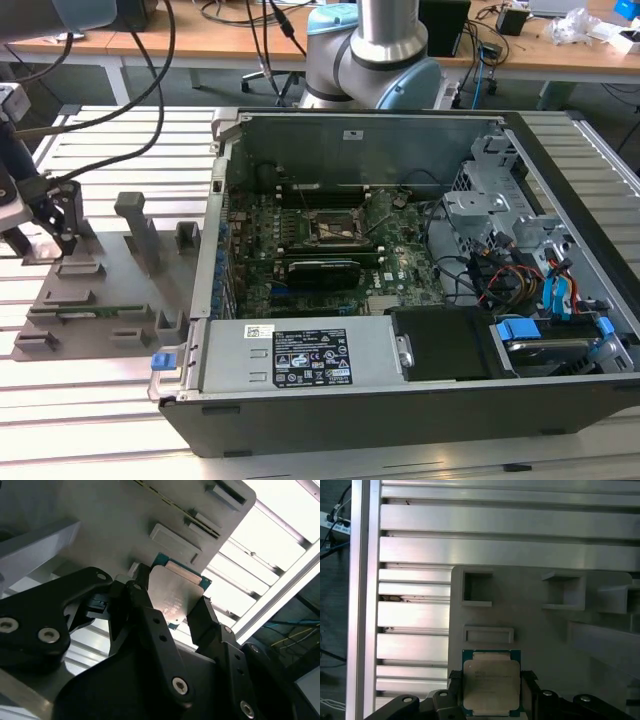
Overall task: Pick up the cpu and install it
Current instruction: 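Pick up the cpu and move it towards the insertion slot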
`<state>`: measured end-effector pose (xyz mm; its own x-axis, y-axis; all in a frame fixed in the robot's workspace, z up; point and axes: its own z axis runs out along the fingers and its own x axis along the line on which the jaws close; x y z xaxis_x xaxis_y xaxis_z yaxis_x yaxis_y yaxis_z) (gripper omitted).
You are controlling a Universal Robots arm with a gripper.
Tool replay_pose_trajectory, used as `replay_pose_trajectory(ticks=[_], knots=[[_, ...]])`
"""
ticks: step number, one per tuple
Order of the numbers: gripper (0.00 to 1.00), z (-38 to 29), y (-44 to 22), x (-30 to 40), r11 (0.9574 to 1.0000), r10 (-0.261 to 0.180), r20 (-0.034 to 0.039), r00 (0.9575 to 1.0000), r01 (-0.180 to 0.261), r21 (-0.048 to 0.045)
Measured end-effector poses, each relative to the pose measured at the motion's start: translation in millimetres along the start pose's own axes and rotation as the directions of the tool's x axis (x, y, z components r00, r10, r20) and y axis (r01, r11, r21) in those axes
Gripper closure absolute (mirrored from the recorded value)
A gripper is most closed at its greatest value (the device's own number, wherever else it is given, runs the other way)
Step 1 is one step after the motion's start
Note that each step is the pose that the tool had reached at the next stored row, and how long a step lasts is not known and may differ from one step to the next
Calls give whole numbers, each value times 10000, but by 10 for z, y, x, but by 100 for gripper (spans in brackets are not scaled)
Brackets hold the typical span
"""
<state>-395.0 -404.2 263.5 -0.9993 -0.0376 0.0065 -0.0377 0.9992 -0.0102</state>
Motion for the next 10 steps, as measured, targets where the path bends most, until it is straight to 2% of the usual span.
replay_pose_trajectory(ticks=[2, 6, 10], knots=[[45, -23, 0, 0, 10000, 0, 1, 10000, 0, 0], [45, -129, -1, 1, 10000, 0, 0, 10000, 0, 0], [45, -179, -2, 1, 10000, 0, 0, 10000, 0, 0]])
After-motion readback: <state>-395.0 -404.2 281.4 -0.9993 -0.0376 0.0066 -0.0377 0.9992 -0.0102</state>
